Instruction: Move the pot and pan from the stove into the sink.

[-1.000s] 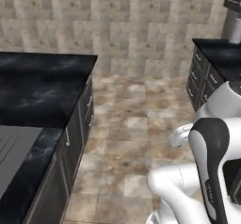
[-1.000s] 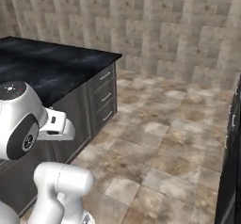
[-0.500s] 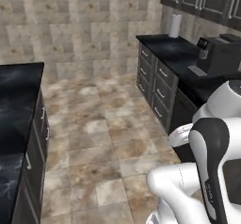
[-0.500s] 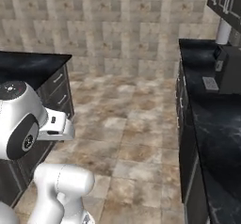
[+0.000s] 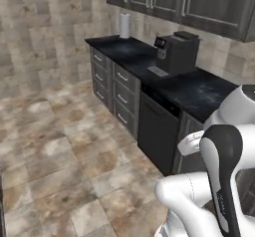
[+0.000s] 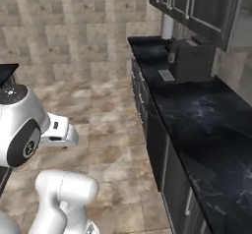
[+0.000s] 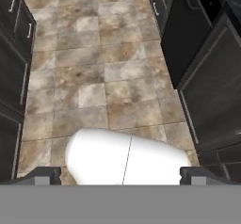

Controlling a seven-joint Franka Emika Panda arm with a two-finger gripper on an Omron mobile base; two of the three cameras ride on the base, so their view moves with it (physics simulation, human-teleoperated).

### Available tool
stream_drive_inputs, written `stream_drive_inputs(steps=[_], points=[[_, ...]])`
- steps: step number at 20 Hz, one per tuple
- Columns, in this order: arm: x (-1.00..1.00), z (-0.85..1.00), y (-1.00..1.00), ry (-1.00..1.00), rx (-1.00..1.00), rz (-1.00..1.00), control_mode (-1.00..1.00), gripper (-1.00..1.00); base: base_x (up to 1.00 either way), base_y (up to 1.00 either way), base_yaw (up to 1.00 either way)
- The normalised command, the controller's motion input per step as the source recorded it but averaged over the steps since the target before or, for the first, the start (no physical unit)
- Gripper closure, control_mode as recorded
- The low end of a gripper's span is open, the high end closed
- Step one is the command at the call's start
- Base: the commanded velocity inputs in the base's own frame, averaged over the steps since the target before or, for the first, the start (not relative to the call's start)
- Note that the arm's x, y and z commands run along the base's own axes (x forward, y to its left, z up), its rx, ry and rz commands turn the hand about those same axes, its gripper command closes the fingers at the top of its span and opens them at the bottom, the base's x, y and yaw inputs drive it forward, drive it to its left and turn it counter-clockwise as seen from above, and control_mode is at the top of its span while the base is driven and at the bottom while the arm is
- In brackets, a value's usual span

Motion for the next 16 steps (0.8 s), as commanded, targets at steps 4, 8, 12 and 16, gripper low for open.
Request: stream_drive_inputs(steps=[4, 8, 12, 16], points=[[0.0, 0.0, 0.0, 0.0, 0.0, 0.0, 1.0, -1.0, 0.0, 0.01, -0.5], [0.0, 0.0, 0.0, 0.0, 0.0, 0.0, 1.0, -1.0, -0.07, 0.0, -0.48], [0.0, 0.0, 0.0, 0.0, 0.0, 0.0, 1.0, -1.0, -0.08, 0.0, -0.48], [0.0, 0.0, 0.0, 0.0, 0.0, 0.0, 1.0, -1.0, -0.11, 0.0, -0.46]])
